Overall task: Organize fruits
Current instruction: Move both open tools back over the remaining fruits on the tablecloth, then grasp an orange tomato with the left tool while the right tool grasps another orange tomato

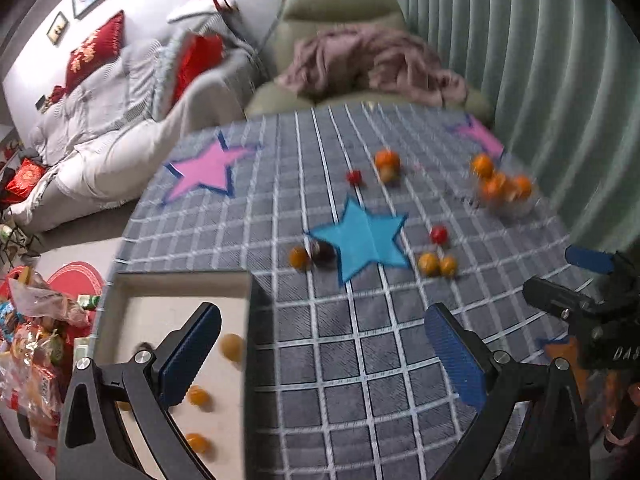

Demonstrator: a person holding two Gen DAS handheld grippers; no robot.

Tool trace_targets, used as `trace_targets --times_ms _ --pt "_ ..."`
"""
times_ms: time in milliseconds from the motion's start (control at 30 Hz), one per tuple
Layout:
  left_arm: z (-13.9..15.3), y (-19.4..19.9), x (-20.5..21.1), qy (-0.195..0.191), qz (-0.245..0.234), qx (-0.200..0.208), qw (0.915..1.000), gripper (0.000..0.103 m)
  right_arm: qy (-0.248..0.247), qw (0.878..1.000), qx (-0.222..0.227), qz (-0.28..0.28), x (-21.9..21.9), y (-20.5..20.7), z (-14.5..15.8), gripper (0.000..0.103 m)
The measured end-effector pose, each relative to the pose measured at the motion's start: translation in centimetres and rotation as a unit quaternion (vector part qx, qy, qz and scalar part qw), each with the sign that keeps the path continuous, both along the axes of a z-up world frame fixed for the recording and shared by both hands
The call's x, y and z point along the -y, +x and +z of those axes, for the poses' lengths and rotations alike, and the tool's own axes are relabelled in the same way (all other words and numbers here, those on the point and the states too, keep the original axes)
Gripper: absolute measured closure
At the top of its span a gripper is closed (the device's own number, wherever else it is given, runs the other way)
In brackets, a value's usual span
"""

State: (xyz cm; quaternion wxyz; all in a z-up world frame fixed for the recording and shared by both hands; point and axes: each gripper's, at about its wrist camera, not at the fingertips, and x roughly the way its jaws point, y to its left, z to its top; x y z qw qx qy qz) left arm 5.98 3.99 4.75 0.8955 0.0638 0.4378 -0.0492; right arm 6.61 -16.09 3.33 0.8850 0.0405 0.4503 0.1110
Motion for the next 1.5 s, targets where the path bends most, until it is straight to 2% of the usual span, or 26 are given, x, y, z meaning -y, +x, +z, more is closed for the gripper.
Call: trace_targets --times_ms 100,200,367,500,633,733,767,800,1067,1200,1300,1400,1467,1500 --pt "-1.9 1.2 1.5 0.011 -0.017 -0.009 0.9998 0.001 -0.019 1.0 -0.008 0.005 -0.4 1.0 -2.4 0.0" --pt "-2.8 2.2 2.7 0.018 -0.034 -0.001 0.9993 0.001 -0.038 0.999 -0.007 0.008 -0.8 2.3 -4.3 0.0" --pt "-3.3 3.6 1.8 0.012 -0.022 0.008 0.9997 0.001 -0.051 0.999 0.0 0.017 -1.4 4.0 -6.0 0.003" --pt "-3.7 4.5 0.9 0.003 -0.013 0.005 0.9999 0.001 -0.061 0.997 0.001 0.037 -3.1 5.2 -6.9 0.027" --pt "-4.4 5.0 1.1 0.009 -0.017 0.008 0.9998 0.001 -0.069 0.996 0.018 0.047 -4.1 5.5 -6.9 0.033" --pt "-4.7 5.3 1.6 0.007 -0.023 0.007 0.9997 0.001 -0.074 0.995 0.026 0.056 -4.7 5.4 -6.8 0.059" --pt "-4.9 5.5 1.8 0.006 -0.024 0.007 0.9997 0.001 -0.077 0.995 0.028 0.057 -4.7 5.3 -6.8 0.074" --pt "-5.0 5.6 2.0 0.006 -0.026 0.006 0.9996 0.001 -0.076 0.995 0.028 0.055 -4.6 5.3 -6.8 0.08" --pt "-6.8 7.0 5.3 -0.001 -0.052 -0.009 0.9986 0.001 -0.07 0.997 0.022 0.006 -0.8 4.3 -6.8 0.08" --pt "-8.1 8.0 7.7 0.011 -0.065 -0.008 0.9978 0.001 -0.065 0.998 0.018 -0.005 0.5 3.9 -6.8 0.08" --pt "-8.7 9.0 8.4 0.001 -0.067 -0.013 0.9976 0.001 -0.056 0.998 0.017 -0.01 1.1 3.9 -6.8 0.08" --pt "-9.3 9.4 9.2 -0.009 -0.081 -0.016 0.9965 0.021 -0.052 0.998 0.017 -0.012 1.2 3.9 -6.8 0.08" --pt "-9.2 9.5 9.6 -0.01 -0.088 -0.015 0.996 0.03 -0.048 0.999 0.016 -0.013 1.4 3.9 -6.8 0.08" --pt "-9.0 9.5 9.8 -0.015 -0.093 -0.017 0.9954 0.04 -0.046 0.999 0.016 -0.014 1.5 3.8 -6.8 0.08"
